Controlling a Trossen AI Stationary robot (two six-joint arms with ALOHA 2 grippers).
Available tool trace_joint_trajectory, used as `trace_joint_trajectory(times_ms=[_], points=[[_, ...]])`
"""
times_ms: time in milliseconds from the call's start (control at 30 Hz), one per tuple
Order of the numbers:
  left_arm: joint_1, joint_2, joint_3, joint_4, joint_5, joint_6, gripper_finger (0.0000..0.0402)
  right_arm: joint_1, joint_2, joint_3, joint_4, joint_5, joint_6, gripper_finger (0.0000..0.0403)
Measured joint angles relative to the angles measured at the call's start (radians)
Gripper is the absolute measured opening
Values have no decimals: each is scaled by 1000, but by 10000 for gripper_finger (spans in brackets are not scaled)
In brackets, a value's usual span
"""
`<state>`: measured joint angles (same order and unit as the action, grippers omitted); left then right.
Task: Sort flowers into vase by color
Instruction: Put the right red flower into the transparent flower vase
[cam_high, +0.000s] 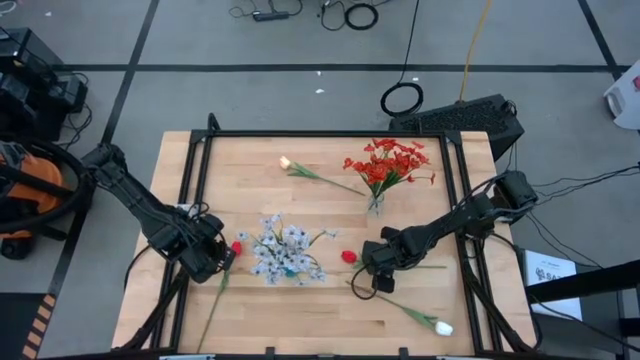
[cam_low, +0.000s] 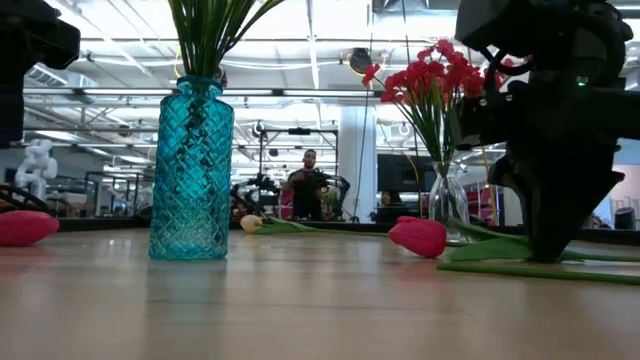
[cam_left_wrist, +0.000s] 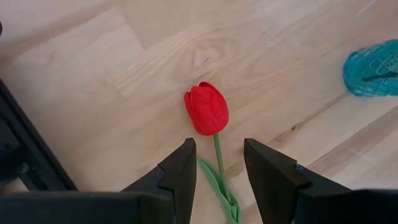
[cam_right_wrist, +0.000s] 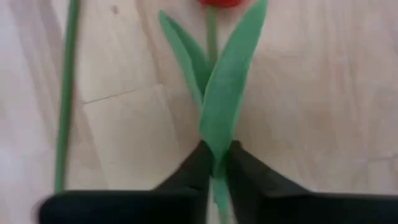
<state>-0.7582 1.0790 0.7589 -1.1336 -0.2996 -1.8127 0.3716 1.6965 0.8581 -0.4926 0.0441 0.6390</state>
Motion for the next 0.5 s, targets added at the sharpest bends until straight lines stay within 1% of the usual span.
trace_joint_trajectory(times_ms=[33, 67, 133, 233, 300, 400, 500], points=[[0, 0, 0, 0, -2, 15, 141, -1, -15, -2, -5, 0, -1, 17], [0, 0, 0, 0, -7, 20, 141, -3, -28, -4, -13, 1, 1, 12], [0, 0, 0, -1, -16, 21, 141, -4, -61, -7, -50, 28, 35, 12], [0, 0, 0, 0, -37, 34, 141, -4, -138, -6, -94, 36, 119, 5], [7, 0, 0, 6, -60, 112, 141, -1, -197, -5, -126, 56, 182, 4], [22, 0, 0, 33, -67, 234, 141, 11, -302, -6, -140, 147, 259, 3], [46, 0, 0, 56, -70, 346, 141, 24, -419, -5, -132, 288, 304, 2]])
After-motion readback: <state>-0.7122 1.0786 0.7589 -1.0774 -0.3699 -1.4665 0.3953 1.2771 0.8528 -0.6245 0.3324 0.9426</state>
